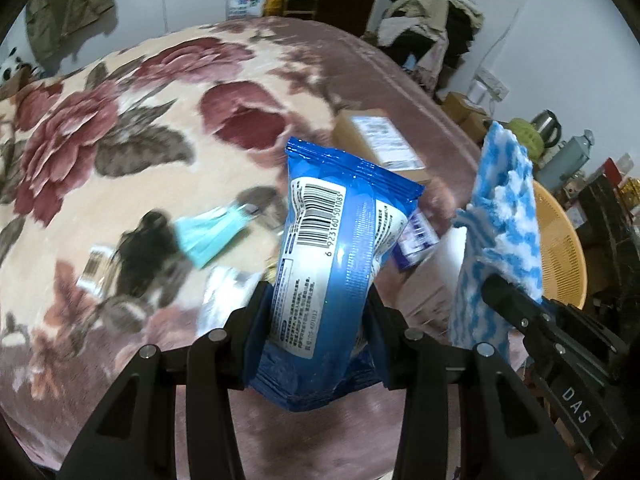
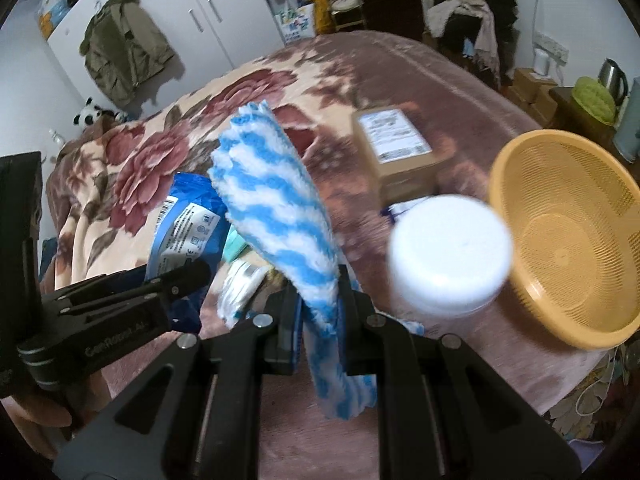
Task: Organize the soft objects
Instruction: 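Carry both items to the orange basket and open both grippers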
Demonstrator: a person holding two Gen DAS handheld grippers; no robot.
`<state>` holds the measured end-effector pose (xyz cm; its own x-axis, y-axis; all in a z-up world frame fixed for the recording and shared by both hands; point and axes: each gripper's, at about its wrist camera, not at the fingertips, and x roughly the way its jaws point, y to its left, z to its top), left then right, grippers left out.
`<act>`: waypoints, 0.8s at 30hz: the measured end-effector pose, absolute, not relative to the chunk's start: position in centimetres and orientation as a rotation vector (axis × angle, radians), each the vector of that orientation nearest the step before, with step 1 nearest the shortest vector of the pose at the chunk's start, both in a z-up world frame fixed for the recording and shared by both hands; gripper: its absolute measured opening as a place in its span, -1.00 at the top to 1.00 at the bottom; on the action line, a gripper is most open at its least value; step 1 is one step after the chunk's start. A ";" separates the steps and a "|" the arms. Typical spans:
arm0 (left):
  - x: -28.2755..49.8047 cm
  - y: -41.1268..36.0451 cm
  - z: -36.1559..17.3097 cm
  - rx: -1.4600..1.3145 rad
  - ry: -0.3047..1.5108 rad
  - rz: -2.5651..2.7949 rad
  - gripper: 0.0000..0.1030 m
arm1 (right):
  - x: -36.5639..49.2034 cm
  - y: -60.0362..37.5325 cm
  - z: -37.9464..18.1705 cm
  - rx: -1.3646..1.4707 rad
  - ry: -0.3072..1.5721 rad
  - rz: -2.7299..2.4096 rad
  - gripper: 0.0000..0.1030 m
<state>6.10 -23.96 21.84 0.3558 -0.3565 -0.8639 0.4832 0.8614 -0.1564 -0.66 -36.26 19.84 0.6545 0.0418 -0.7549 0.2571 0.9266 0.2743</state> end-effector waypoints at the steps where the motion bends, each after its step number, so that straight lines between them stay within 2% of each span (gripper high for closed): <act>1: 6.1 -24.8 22.0 0.138 1.074 -0.554 0.12 | -0.8 -37.0 20.1 0.379 0.848 -0.136 0.72; 11: 5.7 -35.1 24.0 0.175 1.052 -0.699 0.12 | -1.8 -44.2 21.2 0.417 0.808 -0.260 0.72; 24: 3.5 -48.5 19.9 0.226 1.176 -0.888 0.10 | -4.4 -53.7 18.4 0.530 0.843 -0.496 0.71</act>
